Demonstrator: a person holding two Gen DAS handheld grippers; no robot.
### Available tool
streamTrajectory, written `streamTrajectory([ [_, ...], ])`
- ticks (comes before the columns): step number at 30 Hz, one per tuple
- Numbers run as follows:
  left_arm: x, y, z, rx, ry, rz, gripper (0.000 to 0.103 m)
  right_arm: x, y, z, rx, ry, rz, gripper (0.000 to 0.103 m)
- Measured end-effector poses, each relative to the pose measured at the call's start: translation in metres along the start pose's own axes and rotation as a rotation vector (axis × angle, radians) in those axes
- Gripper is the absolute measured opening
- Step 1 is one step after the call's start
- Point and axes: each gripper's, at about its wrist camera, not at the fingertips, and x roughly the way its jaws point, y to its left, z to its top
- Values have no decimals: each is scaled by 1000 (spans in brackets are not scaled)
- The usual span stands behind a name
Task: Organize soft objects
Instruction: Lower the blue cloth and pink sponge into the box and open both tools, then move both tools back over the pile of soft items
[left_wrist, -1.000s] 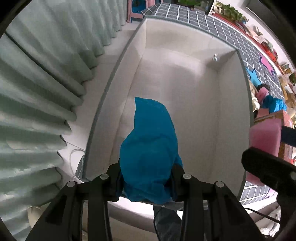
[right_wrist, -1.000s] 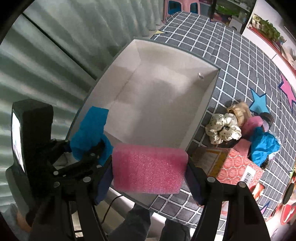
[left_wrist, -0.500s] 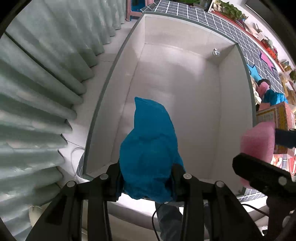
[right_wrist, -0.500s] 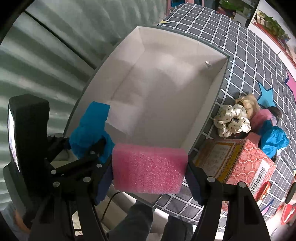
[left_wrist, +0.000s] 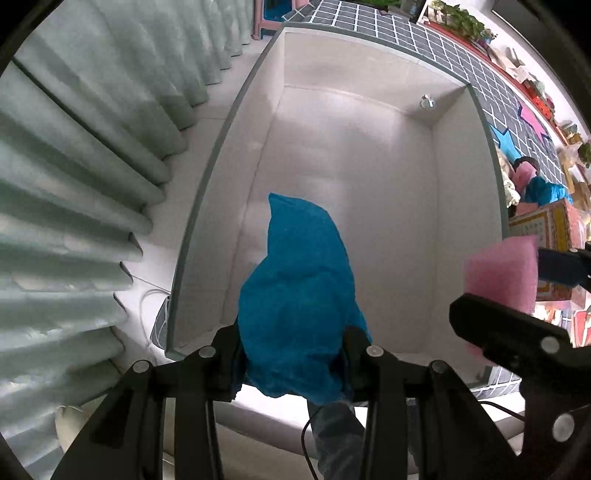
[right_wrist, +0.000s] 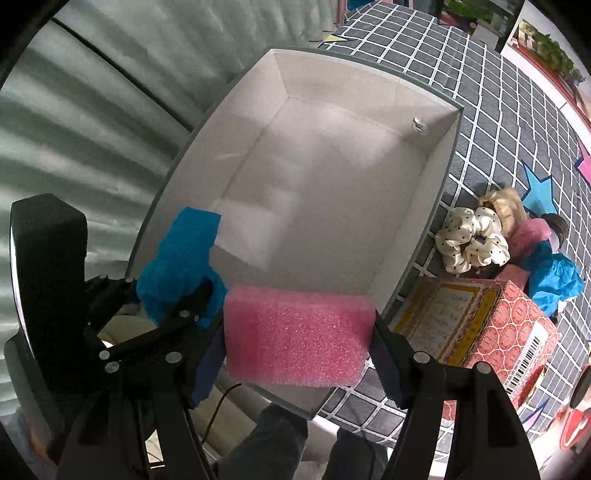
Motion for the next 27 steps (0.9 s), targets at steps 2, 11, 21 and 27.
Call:
streamTrajectory([
  [2,0,0,-1,-1,-1,0,43,0,1,0,-3,1,1,72],
  [11,-10,3,-1,-9,-37,-1,66,-4,6,3,-20,-4,25,73],
  [21,-23,7,2,-30,-81,-39,102,-18,4,7,-21,-42,-7,101],
  [27,-23,13,8,-86,-89,-66,103,-39,-3,12,6,-96,9,102],
])
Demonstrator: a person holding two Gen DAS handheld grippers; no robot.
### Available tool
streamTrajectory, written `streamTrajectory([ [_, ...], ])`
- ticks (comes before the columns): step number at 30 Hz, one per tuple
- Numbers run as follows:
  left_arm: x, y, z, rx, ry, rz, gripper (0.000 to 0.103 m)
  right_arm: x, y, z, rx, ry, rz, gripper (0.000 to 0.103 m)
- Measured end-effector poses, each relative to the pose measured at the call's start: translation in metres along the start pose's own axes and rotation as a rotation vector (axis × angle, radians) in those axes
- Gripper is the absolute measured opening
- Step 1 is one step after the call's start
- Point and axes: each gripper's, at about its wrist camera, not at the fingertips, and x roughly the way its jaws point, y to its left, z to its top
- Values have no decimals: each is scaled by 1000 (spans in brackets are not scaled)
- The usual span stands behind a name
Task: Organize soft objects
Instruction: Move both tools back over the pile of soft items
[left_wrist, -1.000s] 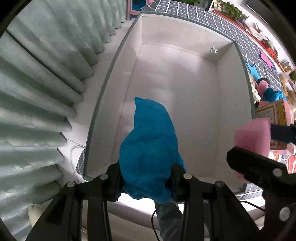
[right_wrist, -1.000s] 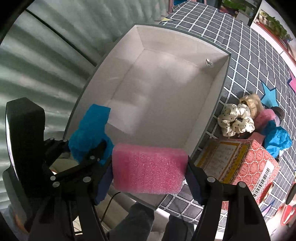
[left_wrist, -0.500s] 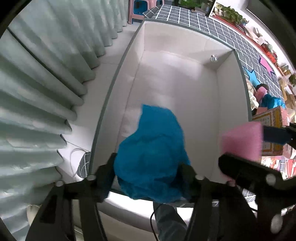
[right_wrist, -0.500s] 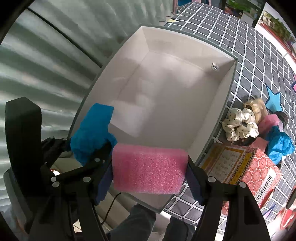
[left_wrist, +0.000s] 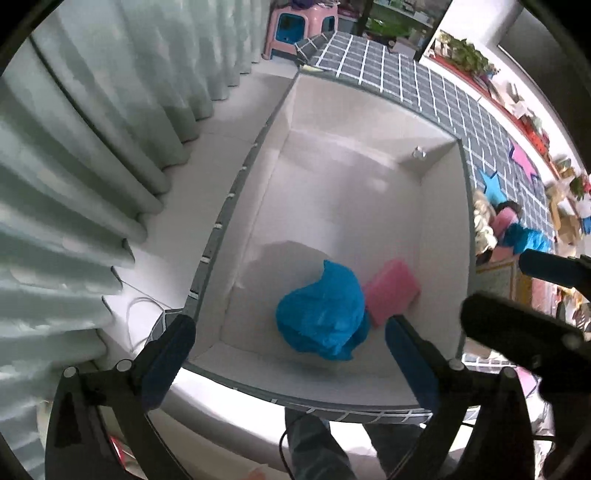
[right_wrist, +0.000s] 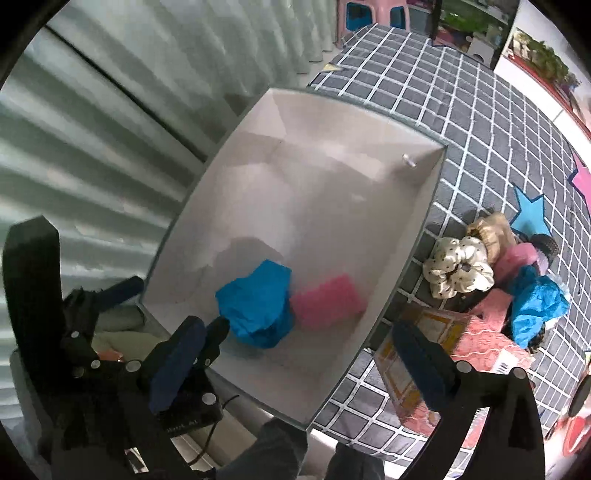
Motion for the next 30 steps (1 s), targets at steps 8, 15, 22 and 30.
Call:
streamTrajectory([
  [8,-19,-26,21,38,-45,-33,103,-59,-35,16,55,-102,-18,102],
  [15,-35,-63,40,81,-60,-66,103,-81,-134,10,240,-141,-129,102],
  [22,-38,-108,49,127,-36,-69,103,-24,-233,-18,415,-1,-228,102],
  [30,-40,-159,61,157,-19,-61,103,52,-247,-12,342,111,-188,102],
])
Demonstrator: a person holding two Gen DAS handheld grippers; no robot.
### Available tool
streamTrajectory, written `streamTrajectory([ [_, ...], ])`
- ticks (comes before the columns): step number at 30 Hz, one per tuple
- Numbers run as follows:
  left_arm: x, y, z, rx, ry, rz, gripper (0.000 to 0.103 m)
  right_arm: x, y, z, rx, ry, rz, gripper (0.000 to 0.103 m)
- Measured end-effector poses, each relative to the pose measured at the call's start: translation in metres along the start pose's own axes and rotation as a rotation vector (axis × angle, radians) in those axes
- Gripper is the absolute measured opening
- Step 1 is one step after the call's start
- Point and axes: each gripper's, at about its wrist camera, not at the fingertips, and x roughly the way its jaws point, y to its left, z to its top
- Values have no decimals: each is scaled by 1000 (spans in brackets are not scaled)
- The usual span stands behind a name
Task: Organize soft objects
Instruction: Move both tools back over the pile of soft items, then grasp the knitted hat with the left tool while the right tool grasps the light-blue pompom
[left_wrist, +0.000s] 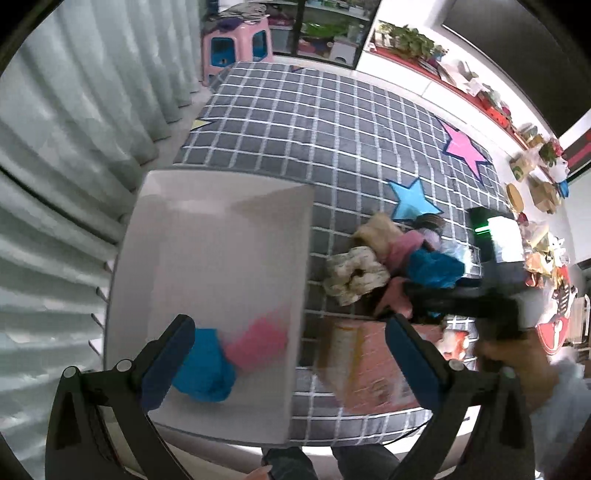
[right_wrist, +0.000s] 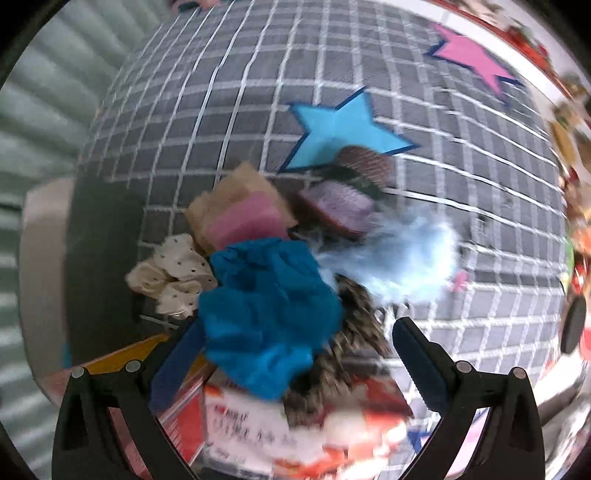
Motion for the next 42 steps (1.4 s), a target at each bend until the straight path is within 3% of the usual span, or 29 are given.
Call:
streamTrajectory([
  [5,5,-47,15,52,12,-9,103,30,-19,5,-56,20,-75,102],
  [15,42,-136,39,146,73,-11,103,12,-136,2,156,-43,-56,102],
  [20,63,-172,50,188,100,5,103,-1,-185,-14,248,-66,-3,102],
  [28,108,-219,82,202,152,20,103,-4,-271,-58,381,-59,-30,102],
  [35,174,-247,111,227,257,36,103,-3,-310,-60,495,-88,-9,102],
  [42,216,-282,108,305,308,31,103,2,-328,-74,572,-86,57,102],
])
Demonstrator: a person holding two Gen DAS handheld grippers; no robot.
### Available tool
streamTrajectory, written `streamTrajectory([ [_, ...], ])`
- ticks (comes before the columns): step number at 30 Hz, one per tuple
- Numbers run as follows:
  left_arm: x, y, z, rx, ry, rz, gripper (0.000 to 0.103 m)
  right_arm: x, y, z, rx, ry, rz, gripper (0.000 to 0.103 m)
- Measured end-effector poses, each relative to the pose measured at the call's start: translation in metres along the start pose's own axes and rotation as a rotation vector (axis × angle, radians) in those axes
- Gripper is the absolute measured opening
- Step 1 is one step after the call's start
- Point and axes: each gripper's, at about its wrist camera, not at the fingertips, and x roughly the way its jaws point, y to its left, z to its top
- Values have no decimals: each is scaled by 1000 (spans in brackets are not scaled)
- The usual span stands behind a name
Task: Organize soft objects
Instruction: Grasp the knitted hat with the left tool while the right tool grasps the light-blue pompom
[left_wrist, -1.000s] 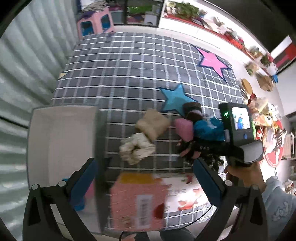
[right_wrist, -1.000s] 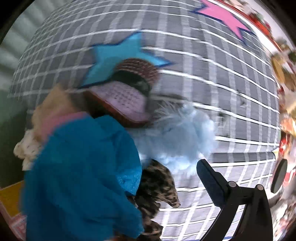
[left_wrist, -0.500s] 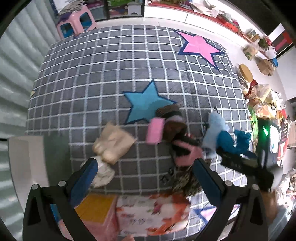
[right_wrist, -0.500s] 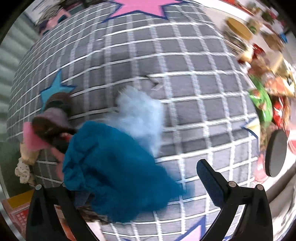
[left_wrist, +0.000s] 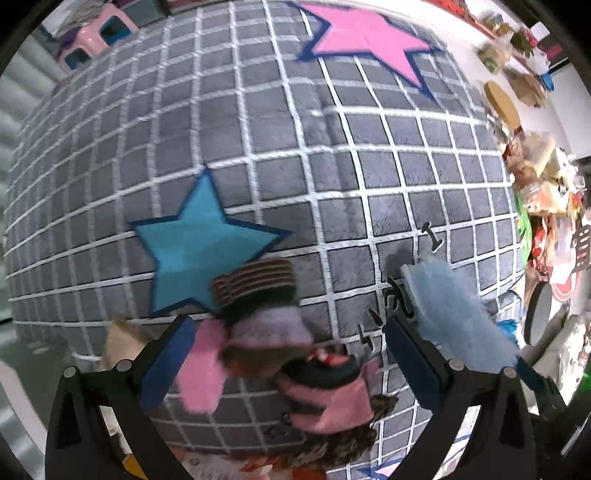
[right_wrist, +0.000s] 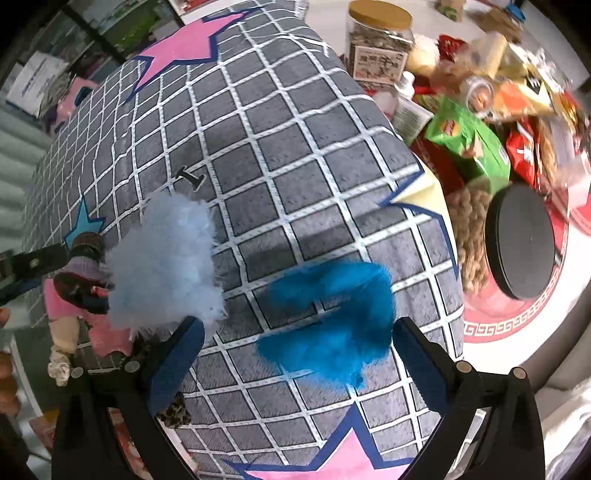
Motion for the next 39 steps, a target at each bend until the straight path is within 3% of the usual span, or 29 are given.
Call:
streamTrajectory([
  [3,19,11,-3,-7,23,55,103,-3,3,-6,17,-1,6,102],
  [6,29,46,-6,-56,42,99,103,-5,-3,-6,40,-4,36,102],
  [8,29,74,-3,-107,53,91,103,-10,-1,-11,47,-15,60,102],
  [14,-2,110,7,-140,-24,101,103,-32,2,-12,35,-92,192,102],
  [17,-9,112,6,-129,-34,83,103,-43,4,-12,25,-131,211,102],
  [20,-11,104,15,-85,-16,93,103,-45,2,-14,30,-136,176,102],
  [30,37,72,10,-56,98,114,103,-44,-10,-20,35,-121,121,102],
  [35,40,70,-2,-65,83,137,103,-36,11,6,-127,-131,76,102],
  [39,41,69,17,-68,79,136,103,-19,47,30,-334,-121,27,102],
])
